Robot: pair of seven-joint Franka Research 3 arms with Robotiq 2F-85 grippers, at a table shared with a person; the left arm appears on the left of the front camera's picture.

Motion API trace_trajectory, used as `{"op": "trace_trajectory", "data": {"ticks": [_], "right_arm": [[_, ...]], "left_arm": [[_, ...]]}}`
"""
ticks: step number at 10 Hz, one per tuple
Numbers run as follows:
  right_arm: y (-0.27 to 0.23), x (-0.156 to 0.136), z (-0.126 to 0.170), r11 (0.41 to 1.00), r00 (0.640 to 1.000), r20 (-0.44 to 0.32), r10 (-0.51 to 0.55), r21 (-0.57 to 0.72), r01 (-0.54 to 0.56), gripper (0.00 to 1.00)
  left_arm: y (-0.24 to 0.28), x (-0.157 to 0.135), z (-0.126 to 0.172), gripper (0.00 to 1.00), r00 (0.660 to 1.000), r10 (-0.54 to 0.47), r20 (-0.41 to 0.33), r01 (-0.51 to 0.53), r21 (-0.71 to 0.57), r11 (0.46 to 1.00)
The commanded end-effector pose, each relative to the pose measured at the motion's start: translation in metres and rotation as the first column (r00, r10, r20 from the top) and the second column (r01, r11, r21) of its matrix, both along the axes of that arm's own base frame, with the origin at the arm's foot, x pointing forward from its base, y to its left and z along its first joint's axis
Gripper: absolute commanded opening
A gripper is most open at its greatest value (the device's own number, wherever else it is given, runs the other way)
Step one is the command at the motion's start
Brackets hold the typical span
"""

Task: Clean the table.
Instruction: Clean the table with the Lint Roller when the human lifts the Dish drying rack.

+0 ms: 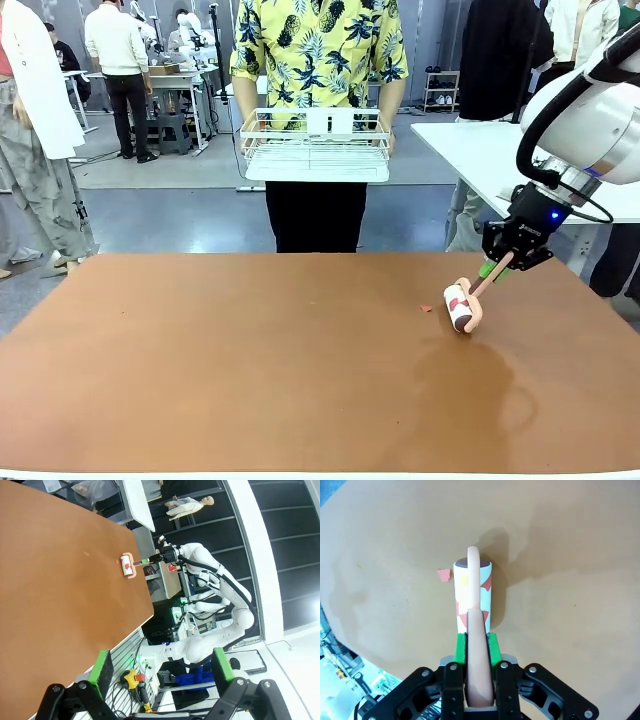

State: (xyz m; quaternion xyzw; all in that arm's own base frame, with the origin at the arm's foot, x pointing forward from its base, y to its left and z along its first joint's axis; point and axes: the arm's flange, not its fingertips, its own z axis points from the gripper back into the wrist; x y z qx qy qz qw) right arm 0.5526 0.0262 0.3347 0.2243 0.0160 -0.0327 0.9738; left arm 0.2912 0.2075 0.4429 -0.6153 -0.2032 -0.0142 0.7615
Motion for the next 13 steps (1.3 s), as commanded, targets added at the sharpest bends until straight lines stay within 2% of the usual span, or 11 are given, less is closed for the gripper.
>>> {"op": "trace_trajectory", "data": {"ticks": [1, 3, 5, 10, 12, 13], "right_arm": [[0.013, 0.001, -0.040, 0.995, 0.996, -0.065, 0.062, 0.086, -0.056, 0.21], [0.036, -0.006, -0.069, 0.987, 0.994, -0.056, 0.092, 0.135, -0.083, 0.21], [0.061, -0.008, -0.091, 0.980, 0.987, -0.092, 0.132, 0.159, -0.117, 0.21], [0.130, -0.017, -0.110, 0.953, 0.964, -0.119, 0.238, 0.219, -0.208, 0.21], [0.153, -0.024, -0.115, 0.936, 0.961, -0.080, 0.263, 0.263, -0.235, 0.21], [0.167, -0.030, -0.126, 0.927, 0.955, -0.087, 0.285, 0.277, -0.252, 0.21]], "left_arm": [[0.001, -0.003, 0.003, 1.00, 1.000, 0.001, 0.005, -0.001, -0.004, 1.000], [0.001, -0.003, 0.003, 1.00, 1.000, 0.001, 0.005, -0.001, -0.004, 1.000], [0.001, -0.003, 0.003, 1.00, 1.000, 0.001, 0.005, -0.001, -0.004, 1.000], [0.001, -0.003, 0.003, 1.00, 1.000, 0.001, 0.005, -0.001, -0.004, 1.000], [0.001, -0.003, 0.003, 1.00, 1.000, 0.001, 0.005, -0.001, -0.004, 1.000], [0.001, -0.003, 0.003, 1.00, 1.000, 0.001, 0.005, -0.001, -0.004, 1.000]]}}
